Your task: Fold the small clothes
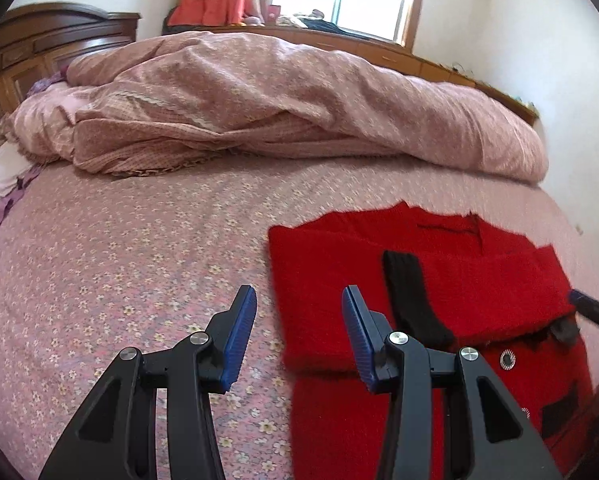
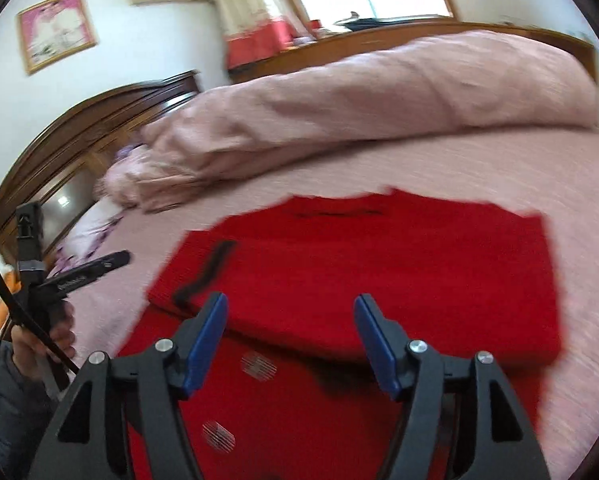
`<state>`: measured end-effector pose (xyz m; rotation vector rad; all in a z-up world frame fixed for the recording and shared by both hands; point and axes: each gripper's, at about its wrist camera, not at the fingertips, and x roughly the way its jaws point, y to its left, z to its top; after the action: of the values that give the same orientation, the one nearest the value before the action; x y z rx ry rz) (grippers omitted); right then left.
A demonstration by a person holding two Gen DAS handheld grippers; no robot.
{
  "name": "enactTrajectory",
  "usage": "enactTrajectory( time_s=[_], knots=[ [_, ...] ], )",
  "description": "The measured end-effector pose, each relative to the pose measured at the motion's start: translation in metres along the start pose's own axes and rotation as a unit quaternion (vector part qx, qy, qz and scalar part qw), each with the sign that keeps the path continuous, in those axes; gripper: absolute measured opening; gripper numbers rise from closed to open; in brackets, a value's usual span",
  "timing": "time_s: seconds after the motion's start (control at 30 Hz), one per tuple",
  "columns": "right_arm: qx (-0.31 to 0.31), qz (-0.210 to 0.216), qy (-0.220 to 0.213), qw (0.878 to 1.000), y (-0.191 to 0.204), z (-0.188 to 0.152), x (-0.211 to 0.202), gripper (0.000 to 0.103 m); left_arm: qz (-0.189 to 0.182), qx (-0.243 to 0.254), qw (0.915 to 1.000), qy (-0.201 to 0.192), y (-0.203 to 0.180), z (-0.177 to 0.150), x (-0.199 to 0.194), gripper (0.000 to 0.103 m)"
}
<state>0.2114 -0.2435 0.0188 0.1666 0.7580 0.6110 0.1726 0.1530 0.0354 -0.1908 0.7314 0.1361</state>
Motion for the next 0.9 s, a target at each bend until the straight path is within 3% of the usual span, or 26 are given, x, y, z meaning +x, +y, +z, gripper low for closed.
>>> enactTrajectory(
  time_s=[0.1, 0.13, 0.17, 0.23, 0.3, 0.43, 0.6, 0.7, 0.8, 0.9],
  knots=[
    [0.037, -0.019, -0.015, 0.999, -0.045, -0.012, -0.025, 0.068, -0.010, 0.007, 0.9999, 0.008, -0.010, -0.007, 0.005, 0.039],
    [0.058, -0.023, -0.015, 0.998, -0.058, -0.012, -0.028, 0.057, -0.015, 0.010, 0.9998, 0.007, -0.012, -0.010, 0.006, 0.039],
    [0.077, -0.021, -0.015, 0.997, -0.068, -0.011, -0.030, 0.035, -0.018, 0.014, 0.9997, 0.005, -0.015, -0.012, 0.006, 0.039],
    [0.097, -0.021, -0.020, 0.995, -0.088, -0.008, -0.031, 0.018, -0.015, 0.029, 0.9995, 0.000, -0.023, -0.018, 0.007, 0.039],
    [0.103, -0.039, -0.021, 0.994, -0.100, -0.008, -0.031, 0.018, -0.010, 0.038, 0.9992, 0.000, -0.027, -0.021, 0.011, 0.039],
    [0.114, -0.028, -0.018, 0.993, -0.110, -0.011, -0.029, 0.018, -0.007, 0.036, 0.9993, 0.011, -0.028, -0.024, 0.021, 0.039],
    [0.084, -0.057, -0.036, 0.994, -0.101, -0.005, -0.031, 0.018, 0.015, 0.021, 0.9995, -0.016, -0.018, -0.012, 0.022, 0.039],
    [0.092, -0.058, -0.028, 0.994, -0.102, -0.005, -0.020, 0.018, -0.001, 0.000, 0.9996, 0.027, -0.007, -0.009, 0.041, 0.038],
    [0.095, -0.070, -0.016, 0.993, -0.104, -0.010, -0.010, 0.018, 0.011, -0.007, 0.9975, 0.070, -0.002, -0.019, 0.058, 0.032],
    [0.105, -0.101, -0.005, 0.989, -0.110, -0.014, -0.005, 0.003, 0.035, 0.022, 0.9962, 0.077, -0.007, -0.026, 0.066, 0.033]
  ],
)
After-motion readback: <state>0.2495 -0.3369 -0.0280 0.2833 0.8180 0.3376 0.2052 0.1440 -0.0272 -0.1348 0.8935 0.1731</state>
